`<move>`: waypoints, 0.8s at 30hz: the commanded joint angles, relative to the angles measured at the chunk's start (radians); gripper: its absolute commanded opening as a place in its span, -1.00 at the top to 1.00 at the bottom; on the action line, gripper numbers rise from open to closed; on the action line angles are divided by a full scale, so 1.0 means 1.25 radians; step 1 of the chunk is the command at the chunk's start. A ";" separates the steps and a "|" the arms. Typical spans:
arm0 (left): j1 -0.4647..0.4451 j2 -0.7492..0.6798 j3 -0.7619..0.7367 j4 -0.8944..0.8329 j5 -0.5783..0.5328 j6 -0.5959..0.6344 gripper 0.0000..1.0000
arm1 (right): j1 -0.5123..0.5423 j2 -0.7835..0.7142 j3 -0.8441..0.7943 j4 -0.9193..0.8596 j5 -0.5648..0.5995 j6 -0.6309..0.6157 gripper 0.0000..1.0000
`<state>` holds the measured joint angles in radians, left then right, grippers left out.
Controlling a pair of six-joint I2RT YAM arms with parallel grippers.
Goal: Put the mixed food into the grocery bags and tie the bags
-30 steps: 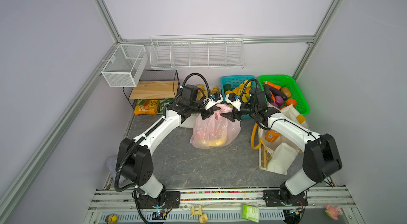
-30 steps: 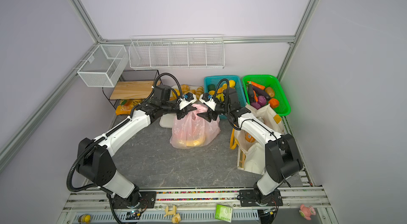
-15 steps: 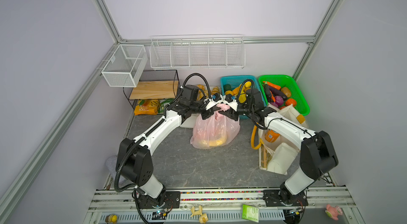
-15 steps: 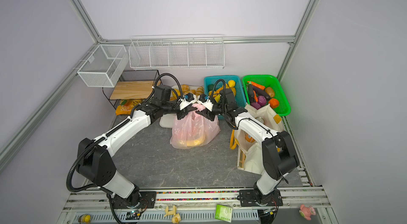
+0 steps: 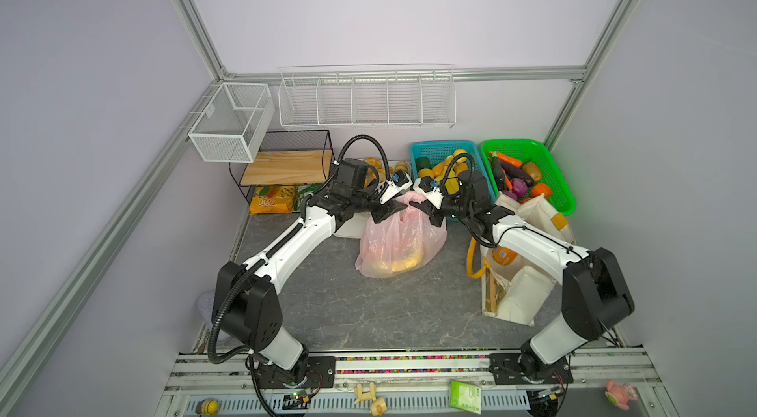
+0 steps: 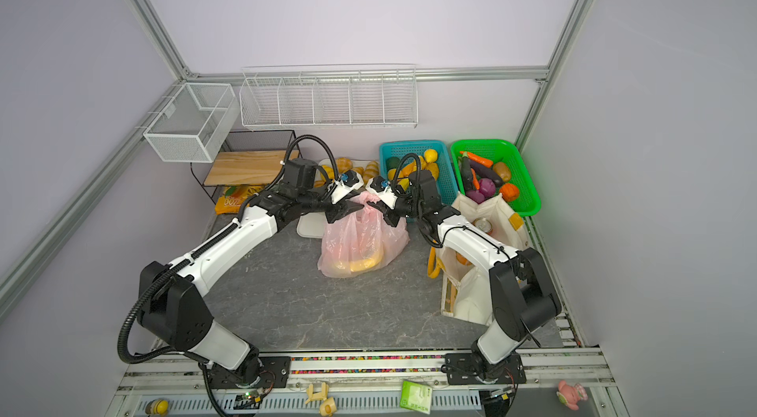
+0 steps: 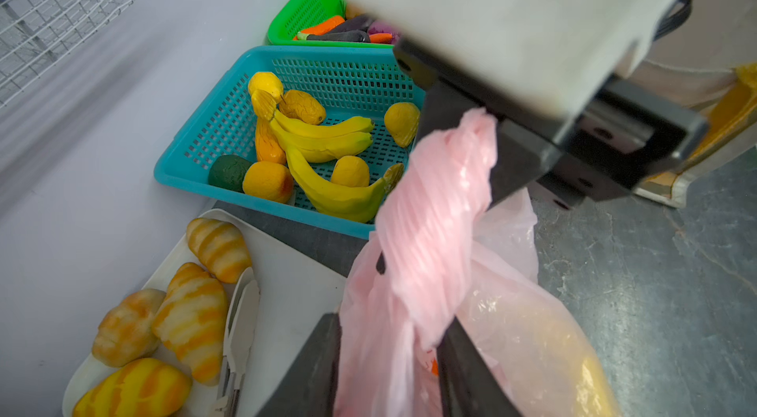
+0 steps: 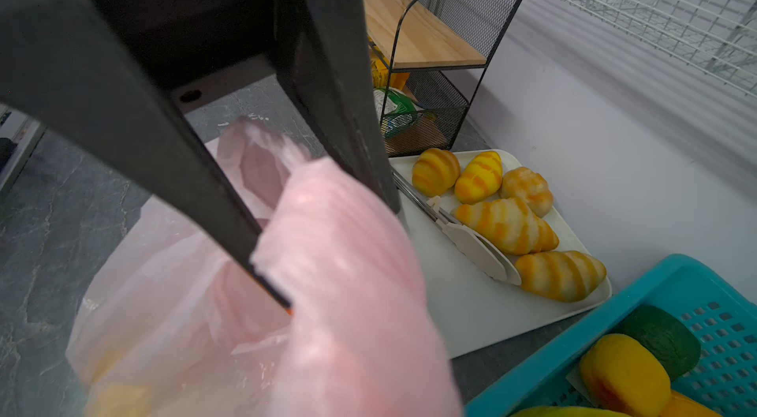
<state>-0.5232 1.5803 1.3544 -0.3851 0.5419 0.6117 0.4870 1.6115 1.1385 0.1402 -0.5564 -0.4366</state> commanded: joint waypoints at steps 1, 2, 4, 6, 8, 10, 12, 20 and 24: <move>0.009 -0.005 0.014 -0.062 -0.010 -0.002 0.14 | 0.002 -0.037 -0.016 0.047 0.011 0.022 0.86; 0.009 0.002 0.019 -0.074 -0.006 0.000 0.14 | 0.002 -0.040 -0.017 0.054 0.015 0.035 0.87; 0.009 0.014 0.031 -0.095 -0.007 0.005 0.19 | 0.003 -0.042 -0.022 0.068 0.022 0.061 0.86; 0.008 0.021 0.039 -0.098 -0.019 -0.011 0.41 | 0.004 -0.046 -0.028 0.079 0.036 0.084 0.86; 0.009 0.017 0.036 -0.083 -0.023 -0.028 0.65 | 0.006 -0.048 -0.031 0.078 0.068 0.104 0.86; 0.009 0.008 0.027 -0.052 -0.022 -0.056 0.92 | 0.008 -0.051 -0.034 0.081 0.106 0.123 0.86; 0.009 -0.007 0.004 -0.012 -0.021 -0.089 1.00 | 0.010 -0.051 -0.033 0.084 0.162 0.155 0.86; 0.004 -0.055 -0.085 0.105 -0.002 -0.187 1.00 | 0.035 -0.044 -0.017 0.073 0.313 0.300 0.86; -0.009 -0.059 -0.099 0.118 -0.012 -0.205 1.00 | 0.048 -0.033 0.003 0.053 0.358 0.377 0.86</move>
<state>-0.5236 1.5303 1.2442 -0.2741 0.5255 0.3958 0.5461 1.5822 1.1133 0.1997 -0.2054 -0.0731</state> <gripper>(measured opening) 0.047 0.072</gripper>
